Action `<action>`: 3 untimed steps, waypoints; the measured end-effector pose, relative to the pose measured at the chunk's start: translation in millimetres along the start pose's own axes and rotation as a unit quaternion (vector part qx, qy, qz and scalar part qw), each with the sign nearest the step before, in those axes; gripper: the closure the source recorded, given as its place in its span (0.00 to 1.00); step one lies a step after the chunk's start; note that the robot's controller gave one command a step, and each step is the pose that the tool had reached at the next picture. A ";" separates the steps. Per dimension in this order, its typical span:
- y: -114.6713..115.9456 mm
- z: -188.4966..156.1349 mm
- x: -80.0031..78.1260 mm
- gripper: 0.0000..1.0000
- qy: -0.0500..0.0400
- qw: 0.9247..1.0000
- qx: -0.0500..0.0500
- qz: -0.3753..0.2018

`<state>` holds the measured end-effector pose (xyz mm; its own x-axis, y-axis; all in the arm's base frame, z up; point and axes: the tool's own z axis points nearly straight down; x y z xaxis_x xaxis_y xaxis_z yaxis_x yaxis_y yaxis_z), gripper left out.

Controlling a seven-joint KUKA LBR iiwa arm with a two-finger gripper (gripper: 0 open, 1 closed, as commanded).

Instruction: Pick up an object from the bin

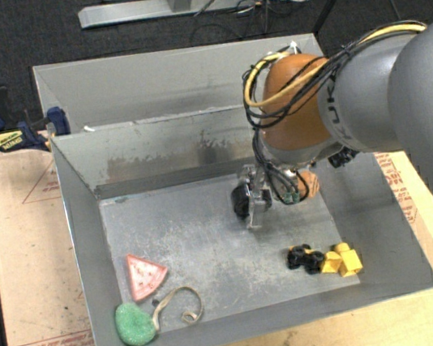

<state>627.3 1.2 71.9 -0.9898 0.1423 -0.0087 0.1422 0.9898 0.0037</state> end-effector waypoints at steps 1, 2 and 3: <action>2.5 0.7 -22.5 1.00 0.002 1.000 0.001 -0.005; 5.5 0.8 -26.6 1.00 0.001 1.000 0.001 -0.006; -7.4 -42.3 -20.7 1.00 0.005 1.000 0.001 -0.002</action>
Offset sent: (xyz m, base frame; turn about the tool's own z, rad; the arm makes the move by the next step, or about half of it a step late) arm 0.0100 0.0058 -0.0019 -0.0163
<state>646.4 -9.1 114.4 -0.9904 0.1381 0.0012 0.1381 0.9904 0.0014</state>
